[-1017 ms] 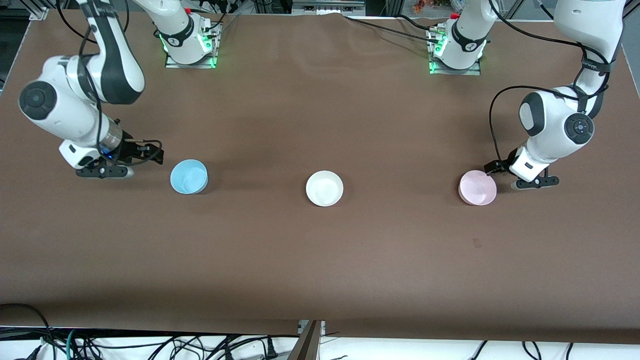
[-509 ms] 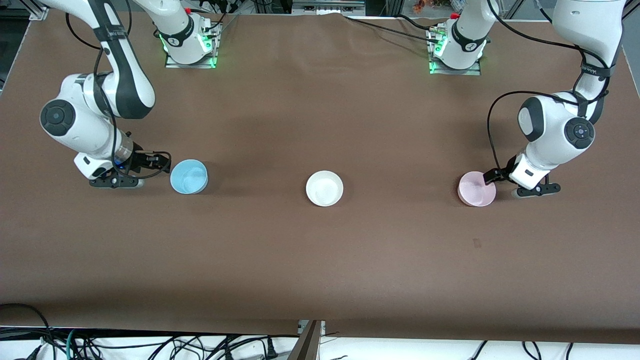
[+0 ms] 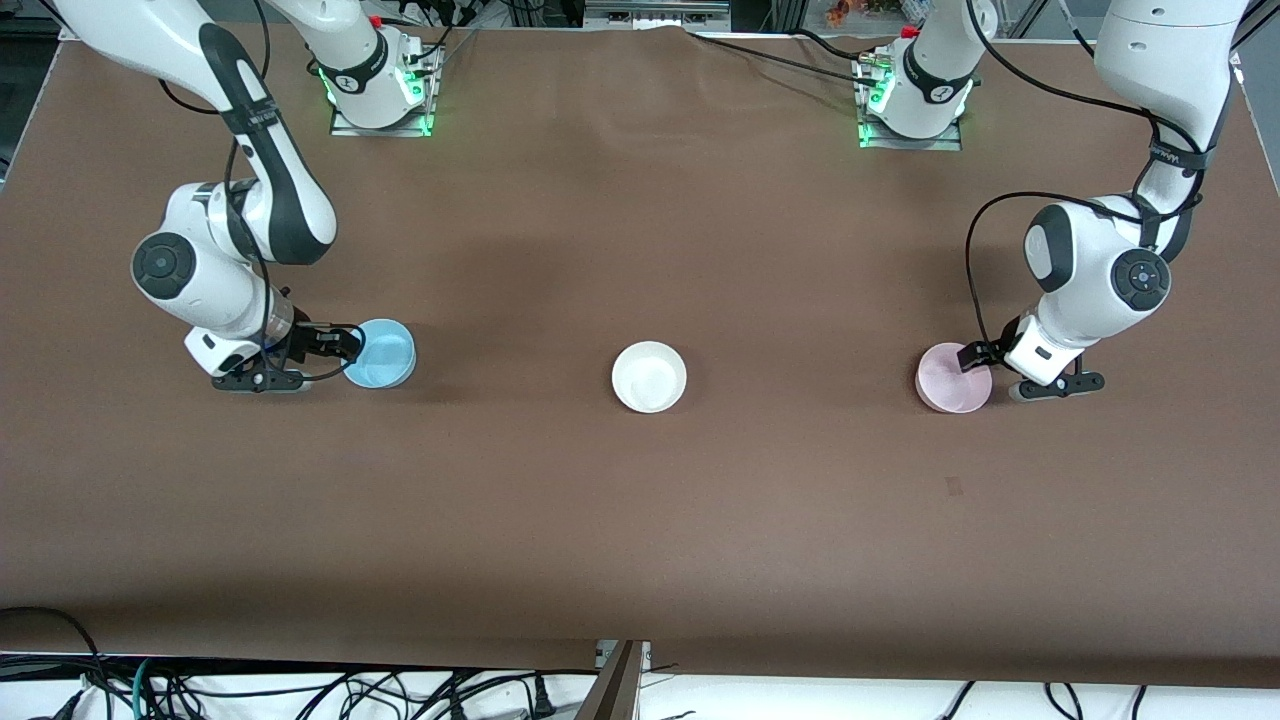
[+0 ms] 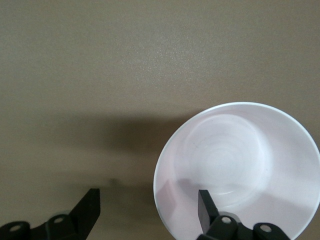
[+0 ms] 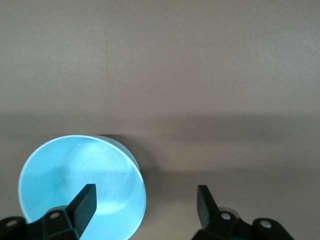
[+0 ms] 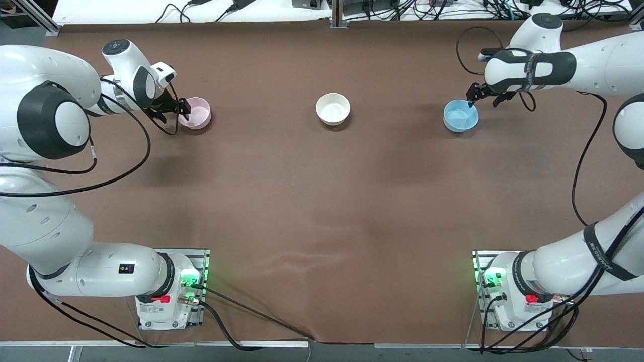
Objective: Stack pink and blue bowls on white bowl
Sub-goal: 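Grasp the pink bowl with the left gripper while the right gripper grasps the blue bowl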
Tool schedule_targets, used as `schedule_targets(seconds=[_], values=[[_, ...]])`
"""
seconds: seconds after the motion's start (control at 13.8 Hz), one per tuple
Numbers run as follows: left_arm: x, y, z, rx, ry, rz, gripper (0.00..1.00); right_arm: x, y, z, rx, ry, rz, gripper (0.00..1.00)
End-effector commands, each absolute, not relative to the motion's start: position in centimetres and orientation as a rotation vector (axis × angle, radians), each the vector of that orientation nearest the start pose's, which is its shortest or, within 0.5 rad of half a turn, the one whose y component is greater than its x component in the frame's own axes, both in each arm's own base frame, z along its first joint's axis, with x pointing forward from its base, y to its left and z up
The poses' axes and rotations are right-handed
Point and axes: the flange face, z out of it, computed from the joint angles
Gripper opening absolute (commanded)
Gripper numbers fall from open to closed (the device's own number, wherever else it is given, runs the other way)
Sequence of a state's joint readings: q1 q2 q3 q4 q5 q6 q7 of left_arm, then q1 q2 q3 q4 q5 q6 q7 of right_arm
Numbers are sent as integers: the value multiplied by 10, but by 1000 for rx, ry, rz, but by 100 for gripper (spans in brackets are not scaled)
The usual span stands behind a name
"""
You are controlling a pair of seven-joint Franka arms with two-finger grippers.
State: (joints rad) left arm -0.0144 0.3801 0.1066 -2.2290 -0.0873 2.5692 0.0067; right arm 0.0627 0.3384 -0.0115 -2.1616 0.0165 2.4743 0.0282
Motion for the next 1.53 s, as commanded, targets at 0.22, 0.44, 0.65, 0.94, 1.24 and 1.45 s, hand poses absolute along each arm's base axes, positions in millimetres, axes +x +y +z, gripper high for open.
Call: schedule_targets(seconds=[0.22, 0.44, 0.65, 0.94, 1.24, 1.45], values=[[552, 53, 203, -3149, -249, 26, 54, 557, 33, 225, -3136, -47, 48, 73], [557, 53, 206, -3148, -246, 12, 44, 556, 33, 220, -3136, -47, 60, 69], [560, 52, 211, -3150, -245, -5, 35, 556, 33, 218, -3135, -43, 65, 64], [559, 51, 204, -3148, -252, 12, 30, 555, 35, 215, -3134, -36, 75, 53], [559, 51, 202, -3147, -255, 17, 14, 555, 35, 215, -3134, -33, 75, 50], [562, 51, 205, -3147, -259, 5, 5, 555, 35, 215, -3135, -24, 77, 48]])
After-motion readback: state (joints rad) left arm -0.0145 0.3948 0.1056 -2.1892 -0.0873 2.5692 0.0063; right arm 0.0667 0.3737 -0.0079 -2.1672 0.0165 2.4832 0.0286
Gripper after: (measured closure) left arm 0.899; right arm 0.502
